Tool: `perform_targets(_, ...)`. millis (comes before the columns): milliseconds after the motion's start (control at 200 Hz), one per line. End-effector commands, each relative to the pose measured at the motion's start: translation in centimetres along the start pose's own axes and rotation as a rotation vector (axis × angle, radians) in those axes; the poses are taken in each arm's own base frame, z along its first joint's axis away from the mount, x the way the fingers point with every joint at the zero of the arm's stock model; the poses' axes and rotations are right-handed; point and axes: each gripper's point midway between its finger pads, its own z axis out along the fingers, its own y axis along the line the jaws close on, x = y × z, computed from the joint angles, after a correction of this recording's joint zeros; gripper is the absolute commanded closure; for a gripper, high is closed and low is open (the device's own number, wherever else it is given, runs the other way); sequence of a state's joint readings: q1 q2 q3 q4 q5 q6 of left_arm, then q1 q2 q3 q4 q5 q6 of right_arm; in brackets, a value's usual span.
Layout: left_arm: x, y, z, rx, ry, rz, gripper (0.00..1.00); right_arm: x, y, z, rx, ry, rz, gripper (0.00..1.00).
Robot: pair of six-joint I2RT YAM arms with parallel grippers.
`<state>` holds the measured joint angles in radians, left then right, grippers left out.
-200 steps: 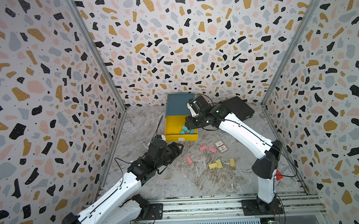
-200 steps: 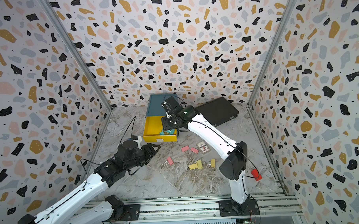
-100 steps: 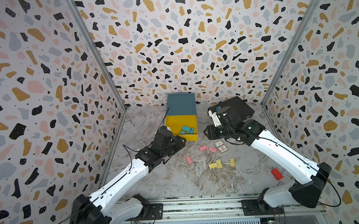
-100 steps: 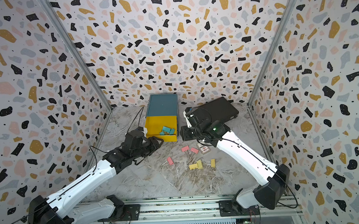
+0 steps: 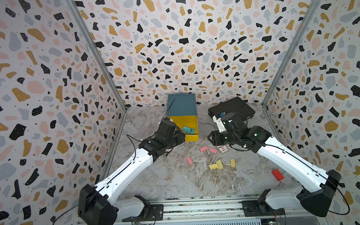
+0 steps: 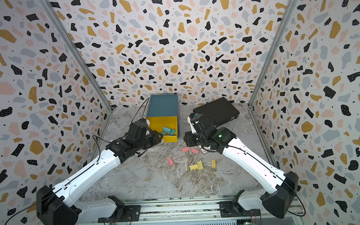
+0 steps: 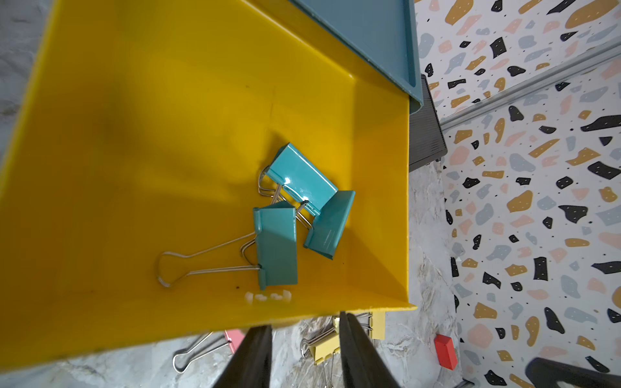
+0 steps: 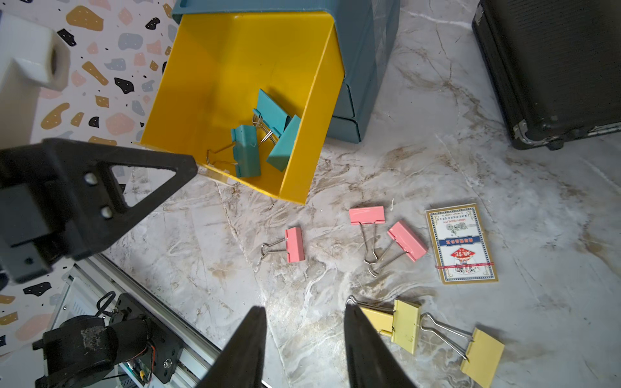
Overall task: Put the binder clips in the drawer according to color
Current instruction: Close the drawer in the storage box.
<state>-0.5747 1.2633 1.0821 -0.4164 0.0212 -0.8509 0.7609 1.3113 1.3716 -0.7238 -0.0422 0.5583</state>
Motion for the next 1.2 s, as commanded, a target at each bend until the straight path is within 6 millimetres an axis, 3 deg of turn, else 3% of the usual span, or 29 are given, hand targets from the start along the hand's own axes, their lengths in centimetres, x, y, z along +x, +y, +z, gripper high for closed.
perform_targets(0, -1.2, -0.7, -0.1, 0.014, -0.027, 0.041, 0.63, -0.3, 0.0, -1.1, -0.010, -0.029, 0.004, 0.56)
perform_targets(415, -3.1, -1.6, 1.4, 0.009, -0.053, 0.089, 0.68, 0.5, -0.1, -1.2, -0.018, -0.018, 0.005, 0.57)
perform_targets(681, -5.4, -2.7, 1.7, 0.013, -0.092, 0.102, 0.74, 1.1, -0.5, -1.1, -0.011, -0.010, 0.006, 0.57)
perform_targets(836, -6.5, -2.8, 2.9, 0.009, -0.082, 0.101, 0.76, 1.3, -0.6, -0.9, -0.011, -0.004, 0.008, 0.57)
perform_targets(1196, -9.9, -3.3, 5.1, -0.007, -0.085, 0.144, 0.73, 1.7, -0.9, -0.8, -0.002, 0.006, 0.005, 0.57)
